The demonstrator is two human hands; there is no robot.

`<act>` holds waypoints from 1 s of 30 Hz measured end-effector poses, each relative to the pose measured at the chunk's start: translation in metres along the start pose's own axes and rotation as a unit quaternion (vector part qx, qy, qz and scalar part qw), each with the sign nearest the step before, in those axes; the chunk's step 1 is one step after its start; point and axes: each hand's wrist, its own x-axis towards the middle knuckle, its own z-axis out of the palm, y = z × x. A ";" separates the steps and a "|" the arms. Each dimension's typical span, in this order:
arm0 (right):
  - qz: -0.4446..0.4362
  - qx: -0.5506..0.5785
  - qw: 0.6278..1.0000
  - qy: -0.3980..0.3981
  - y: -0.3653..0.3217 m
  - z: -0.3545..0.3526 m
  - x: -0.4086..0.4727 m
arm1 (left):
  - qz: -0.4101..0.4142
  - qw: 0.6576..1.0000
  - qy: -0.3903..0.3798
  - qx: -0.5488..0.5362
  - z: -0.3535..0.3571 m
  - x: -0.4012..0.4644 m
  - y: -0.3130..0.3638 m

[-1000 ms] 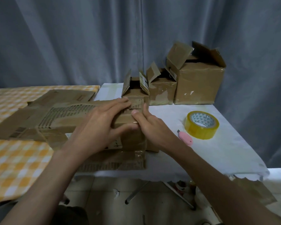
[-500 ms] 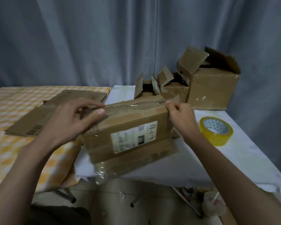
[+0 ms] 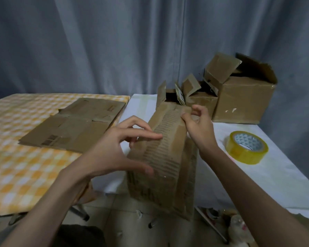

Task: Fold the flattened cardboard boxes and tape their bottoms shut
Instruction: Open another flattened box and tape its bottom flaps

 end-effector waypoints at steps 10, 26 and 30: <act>-0.020 -0.020 0.995 -0.092 0.001 -0.029 -0.006 | -0.004 0.982 0.012 0.186 0.027 0.011 0.004; 0.007 -0.524 0.850 -0.061 0.073 -0.144 -0.003 | -0.005 0.985 0.040 0.166 0.049 0.037 -0.014; -0.057 -0.388 0.920 -0.012 0.046 -0.139 -0.013 | -0.021 0.979 0.097 0.180 0.046 0.042 0.001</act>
